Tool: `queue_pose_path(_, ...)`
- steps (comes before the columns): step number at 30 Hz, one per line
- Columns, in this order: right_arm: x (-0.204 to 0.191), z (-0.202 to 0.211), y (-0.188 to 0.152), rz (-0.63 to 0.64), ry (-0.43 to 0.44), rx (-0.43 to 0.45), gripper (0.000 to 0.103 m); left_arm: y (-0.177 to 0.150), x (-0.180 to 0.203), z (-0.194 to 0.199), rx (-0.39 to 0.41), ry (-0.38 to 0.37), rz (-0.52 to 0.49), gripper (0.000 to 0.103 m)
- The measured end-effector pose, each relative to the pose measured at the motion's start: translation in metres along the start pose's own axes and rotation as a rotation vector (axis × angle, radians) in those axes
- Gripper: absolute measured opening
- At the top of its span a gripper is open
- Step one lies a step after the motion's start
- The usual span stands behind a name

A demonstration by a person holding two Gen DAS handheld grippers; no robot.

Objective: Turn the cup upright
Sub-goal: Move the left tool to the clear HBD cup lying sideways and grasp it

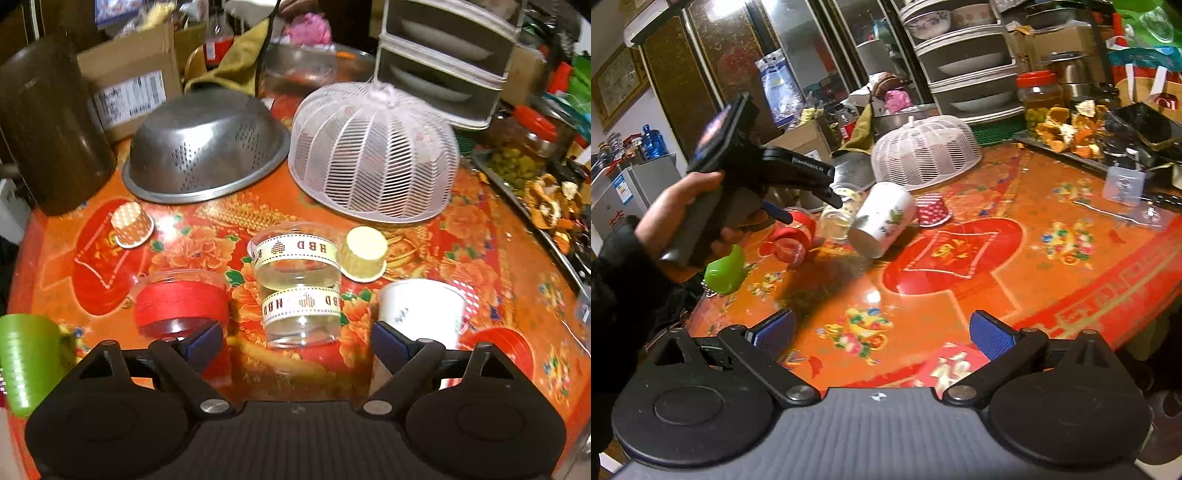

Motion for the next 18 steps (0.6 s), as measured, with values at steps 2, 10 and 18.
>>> queue_pose_path(2, 0.006, 0.0, 0.0, -0.013, -0.006, -0.002, 0.102, 0.002, 0.0, -0.009, -0.008, 0.0, 0.014, 0.086)
queue_pose_path(10, 0.011, -0.003, 0.0, -0.018, -0.003, -0.004, 0.102, 0.011, 0.006, -0.034, -0.036, 0.032, 0.002, 0.078)
queue_pose_path(18, 0.007, -0.001, 0.002, -0.002, -0.001, 0.003, 0.102, 0.008, 0.003, -0.038, -0.038, 0.021, 0.016, 0.059)
Point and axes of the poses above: each gripper's, at about its wrist camera, not at the fingertips, and z roughly against the way its jaws point, x to its right, y to its top, the point moved 9 cm from there along -z, roughly the way its jaws point, and after that the axes turned 6 degrees about z, right-handed, at the moved point
